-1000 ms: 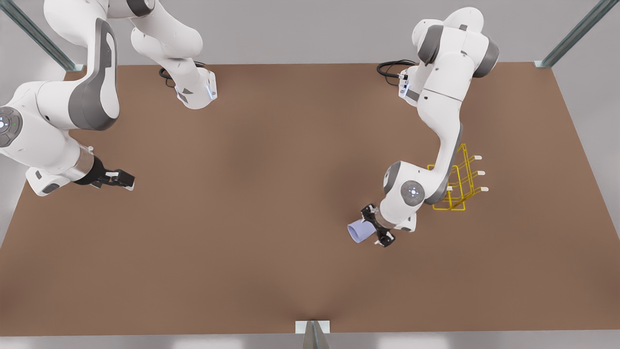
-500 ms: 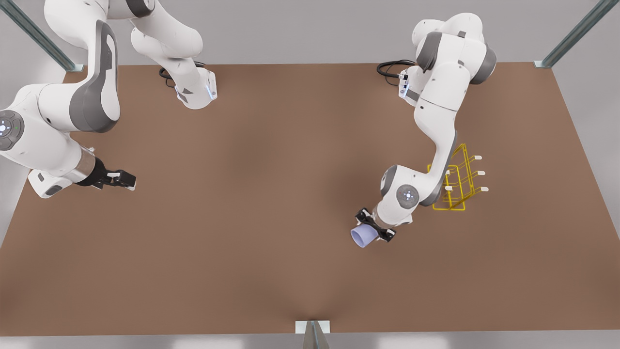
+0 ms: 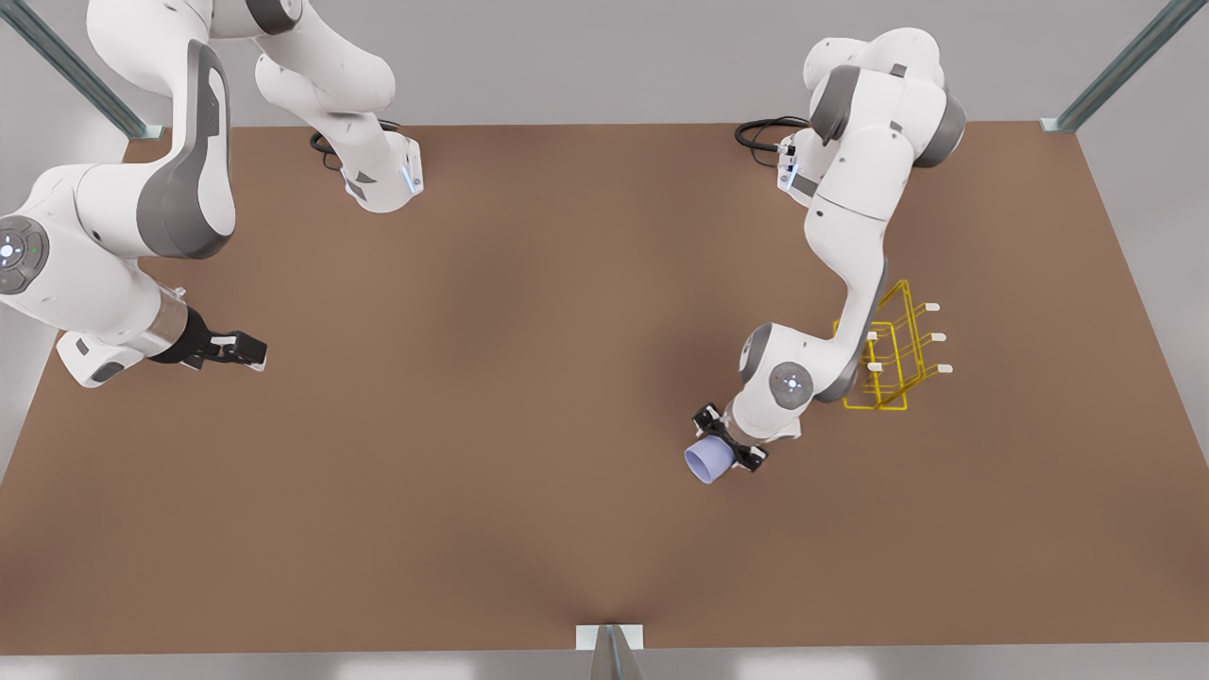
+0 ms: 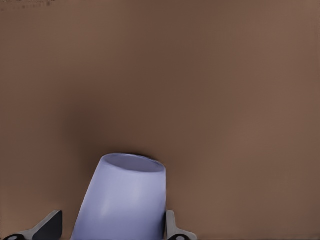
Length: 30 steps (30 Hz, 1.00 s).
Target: Place the cup on the cup holder
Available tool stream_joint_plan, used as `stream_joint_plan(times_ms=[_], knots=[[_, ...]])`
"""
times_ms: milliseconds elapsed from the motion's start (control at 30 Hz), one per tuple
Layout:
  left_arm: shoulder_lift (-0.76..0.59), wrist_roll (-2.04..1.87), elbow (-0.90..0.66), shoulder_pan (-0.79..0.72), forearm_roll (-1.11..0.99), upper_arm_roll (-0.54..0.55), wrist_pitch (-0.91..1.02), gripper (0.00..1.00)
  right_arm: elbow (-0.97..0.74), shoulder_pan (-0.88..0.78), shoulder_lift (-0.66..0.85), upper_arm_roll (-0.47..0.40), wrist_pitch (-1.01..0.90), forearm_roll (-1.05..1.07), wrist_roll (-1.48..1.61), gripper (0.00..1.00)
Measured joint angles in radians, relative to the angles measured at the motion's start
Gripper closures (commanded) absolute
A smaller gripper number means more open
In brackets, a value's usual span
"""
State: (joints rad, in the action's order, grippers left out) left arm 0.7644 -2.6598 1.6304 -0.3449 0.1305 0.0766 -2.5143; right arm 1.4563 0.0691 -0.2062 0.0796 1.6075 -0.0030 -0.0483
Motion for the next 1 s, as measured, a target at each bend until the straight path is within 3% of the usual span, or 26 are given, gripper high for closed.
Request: stream_joint_plan(times_ms=[200,233,267,333,467,633,767,933,1000], knots=[[0.022,0.107,-0.005,-0.005,0.003,0.0,-0.005,0.0,0.0,0.0,-0.003,0.0,0.002,0.001,0.002,0.0],[0.025,0.122,-0.006,-0.005,0.005,0.001,-0.005,0.12,0.0,0.0,-0.003,0.0,0.002,0.002,0.002,0.0],[0.026,0.136,-0.006,-0.006,0.008,0.001,-0.004,0.36,0.0,0.0,-0.003,0.0,0.002,0.002,0.002,0.0],[0.026,0.169,-0.006,-0.007,0.018,0.008,-0.004,0.44,0.0,0.0,-0.004,0.0,0.003,0.002,0.003,0.0],[-0.041,0.228,-0.008,0.001,0.05,0.011,0.019,0.44,0.0,0.0,-0.004,0.0,0.003,0.002,0.003,0.0],[-0.093,0.287,-0.246,-0.005,-0.053,-0.041,0.325,0.44,0.0,0.0,-0.003,0.0,0.003,0.001,0.004,0.0],[-0.123,0.323,-0.281,-0.207,-0.258,-0.295,0.57,0.44,0.0,0.0,-0.004,0.0,0.003,0.001,0.005,0.0],[-0.096,0.405,-0.17,-0.641,-0.356,-0.868,0.737,0.44,0.0,0.0,-0.004,0.0,0.003,0.001,0.004,0.0],[-0.058,0.453,-0.152,-0.743,-0.371,-1.012,0.783,0.44,0.0,0.0,-0.003,0.0,0.004,0.001,0.003,0.0]])
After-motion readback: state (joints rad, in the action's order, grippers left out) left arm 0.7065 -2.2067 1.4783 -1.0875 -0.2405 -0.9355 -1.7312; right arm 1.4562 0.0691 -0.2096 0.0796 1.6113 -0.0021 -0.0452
